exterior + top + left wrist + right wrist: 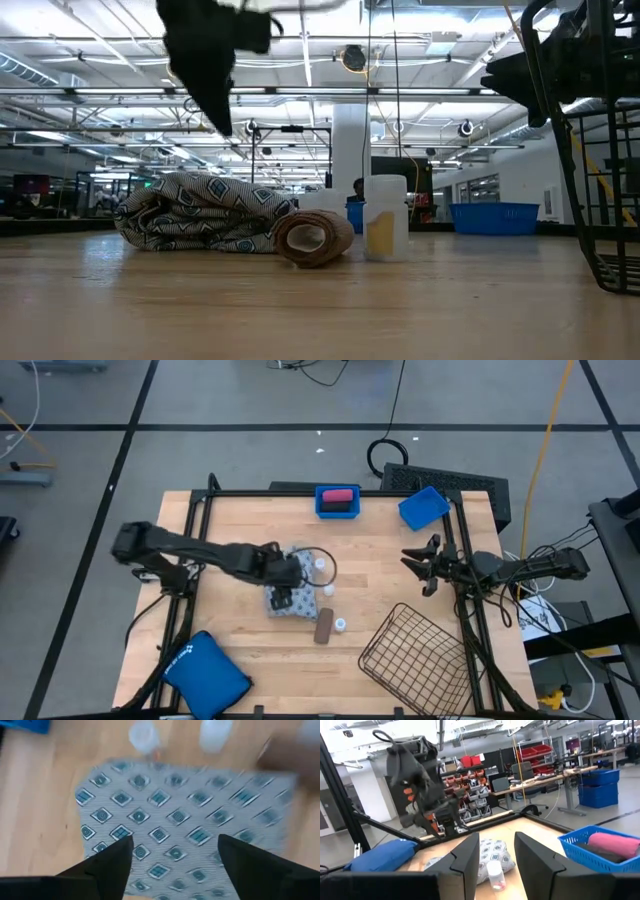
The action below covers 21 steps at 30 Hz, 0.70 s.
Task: Pick & Place Medicine items
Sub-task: Move the blue patterned patient gown to the center of the table
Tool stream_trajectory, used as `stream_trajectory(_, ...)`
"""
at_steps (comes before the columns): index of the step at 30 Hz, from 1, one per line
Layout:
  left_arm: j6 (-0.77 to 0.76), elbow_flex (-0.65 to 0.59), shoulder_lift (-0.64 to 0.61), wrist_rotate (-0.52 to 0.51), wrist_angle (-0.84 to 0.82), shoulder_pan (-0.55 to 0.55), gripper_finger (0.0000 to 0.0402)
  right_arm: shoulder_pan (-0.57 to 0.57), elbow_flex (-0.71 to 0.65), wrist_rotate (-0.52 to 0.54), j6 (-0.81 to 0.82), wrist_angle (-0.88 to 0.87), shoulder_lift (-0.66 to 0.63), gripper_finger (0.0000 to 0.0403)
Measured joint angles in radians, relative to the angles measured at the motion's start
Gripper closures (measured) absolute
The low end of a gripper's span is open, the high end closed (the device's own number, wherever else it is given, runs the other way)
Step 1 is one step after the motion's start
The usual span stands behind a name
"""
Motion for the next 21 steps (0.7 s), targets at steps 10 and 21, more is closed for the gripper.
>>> stream_trajectory(10,0.255,0.002,0.223,0.068,0.034,0.064,0.006,0.0,0.0,0.0,0.0,-0.019,0.033,0.0287)
stream_trajectory(21,0.275,0.011,0.396,0.232,0.08,0.15,0.0066,0.0,0.0,0.0,-0.001,-0.019,0.063,0.0287)
